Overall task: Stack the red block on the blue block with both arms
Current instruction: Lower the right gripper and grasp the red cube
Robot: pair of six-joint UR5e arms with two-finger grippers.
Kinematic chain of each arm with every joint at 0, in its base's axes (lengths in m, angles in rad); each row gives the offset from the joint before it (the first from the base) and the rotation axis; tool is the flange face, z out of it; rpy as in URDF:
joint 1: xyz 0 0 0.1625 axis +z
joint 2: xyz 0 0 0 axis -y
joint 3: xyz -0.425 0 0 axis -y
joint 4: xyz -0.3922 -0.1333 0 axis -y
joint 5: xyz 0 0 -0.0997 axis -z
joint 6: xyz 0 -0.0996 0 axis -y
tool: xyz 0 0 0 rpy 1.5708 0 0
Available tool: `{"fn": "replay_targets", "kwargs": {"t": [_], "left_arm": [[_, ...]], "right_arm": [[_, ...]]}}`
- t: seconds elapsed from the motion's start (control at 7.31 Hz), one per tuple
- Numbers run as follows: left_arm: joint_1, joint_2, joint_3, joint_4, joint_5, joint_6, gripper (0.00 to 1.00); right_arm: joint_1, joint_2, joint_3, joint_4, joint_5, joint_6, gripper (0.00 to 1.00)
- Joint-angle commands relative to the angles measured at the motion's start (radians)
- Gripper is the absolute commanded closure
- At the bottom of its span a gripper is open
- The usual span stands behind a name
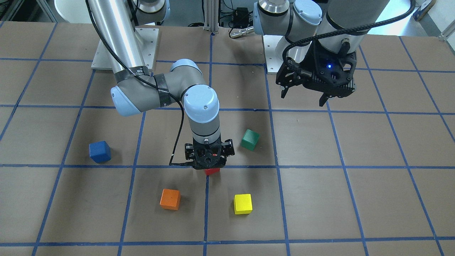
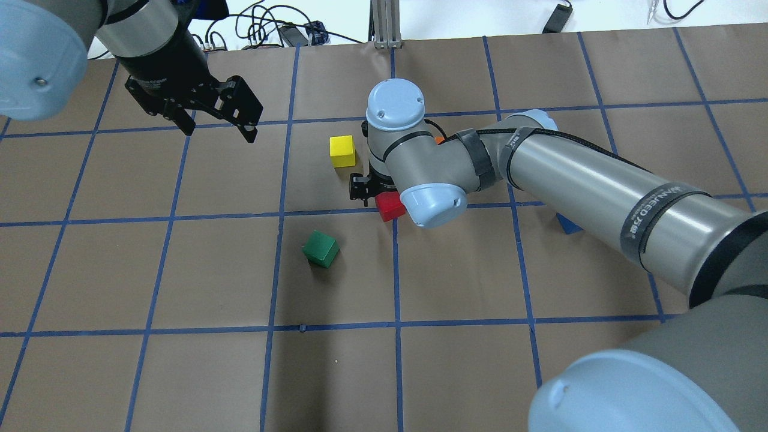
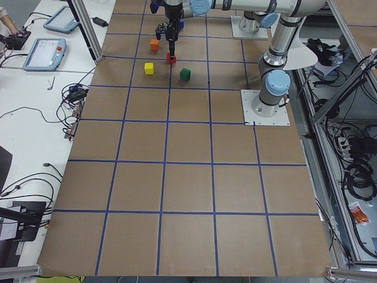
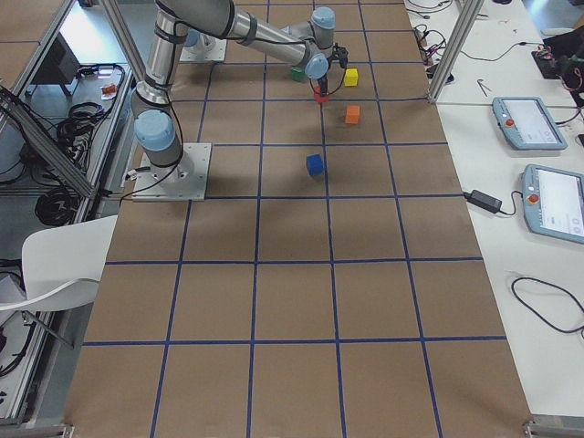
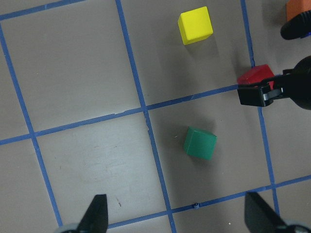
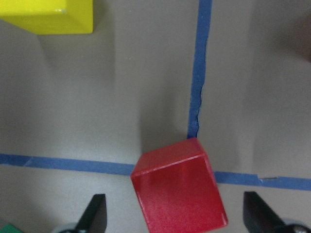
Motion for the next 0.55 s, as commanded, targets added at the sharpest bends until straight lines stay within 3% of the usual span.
{"fn": "replay_targets", "kwargs": {"t": [0.0,0.27,0.41], "left_arm": [[0.0,-0.003,0.001,0.001,0.0,0.0,0.0],[0.0,-0.003,0.001,0.003,-0.002,-0.002,0.0],[0.0,-0.003,-0.001,0.003,-0.002,-0.002,0.0]], "right_arm": [[-0.001,0.002,0.004,-0.015,-0.003,0.002,0.06],[-0.001,0.002,0.002,-0.014,-0.069,-0.001,0.75],[-0.001,0.002,0.001,-0.015,-0.069,-0.001,0.97]]}}
